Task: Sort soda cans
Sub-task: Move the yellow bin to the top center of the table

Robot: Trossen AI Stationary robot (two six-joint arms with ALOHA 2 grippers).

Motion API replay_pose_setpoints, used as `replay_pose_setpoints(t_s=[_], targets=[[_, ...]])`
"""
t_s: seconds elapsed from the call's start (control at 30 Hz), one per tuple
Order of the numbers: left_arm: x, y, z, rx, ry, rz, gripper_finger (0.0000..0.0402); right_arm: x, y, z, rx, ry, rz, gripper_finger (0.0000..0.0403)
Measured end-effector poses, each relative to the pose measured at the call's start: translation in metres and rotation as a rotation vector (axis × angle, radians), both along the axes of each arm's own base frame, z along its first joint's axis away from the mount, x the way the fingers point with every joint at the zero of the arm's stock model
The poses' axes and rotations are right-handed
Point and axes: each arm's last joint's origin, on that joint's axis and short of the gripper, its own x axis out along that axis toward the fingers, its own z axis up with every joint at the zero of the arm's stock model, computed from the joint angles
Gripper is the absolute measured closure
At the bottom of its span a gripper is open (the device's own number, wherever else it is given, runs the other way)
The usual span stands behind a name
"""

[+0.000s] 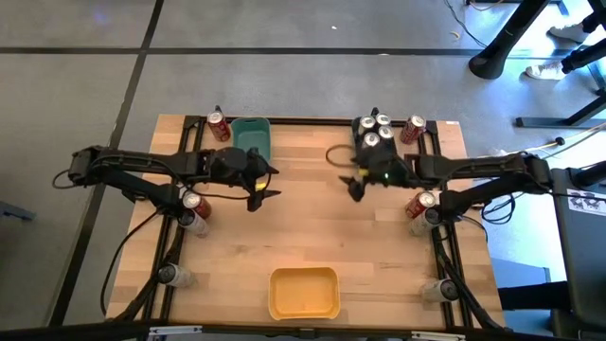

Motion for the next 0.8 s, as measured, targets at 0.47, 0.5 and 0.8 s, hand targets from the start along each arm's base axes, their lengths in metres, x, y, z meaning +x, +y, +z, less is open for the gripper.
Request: replay_pose_setpoints(t_s=[0.47,0.5,0.8], targets=[[0.006,-0.035,-0.018,-0.059,0.114,-0.104,0.0095,0.015,0.082,-0.008,0.069,-0.074,0.299,0.0058],[0.006,-0.038,-0.02,-0.069,0.13,-0.109,0.0095,0.017,0.087,-0.01,0.074,-0.076,0.322,0.0058],[0.009,-0.071,-0.034,-0.159,0.202,-0.154,0.0095,0.022,0.132,-0.031,0.133,-0.046,0.446,0.0058]])
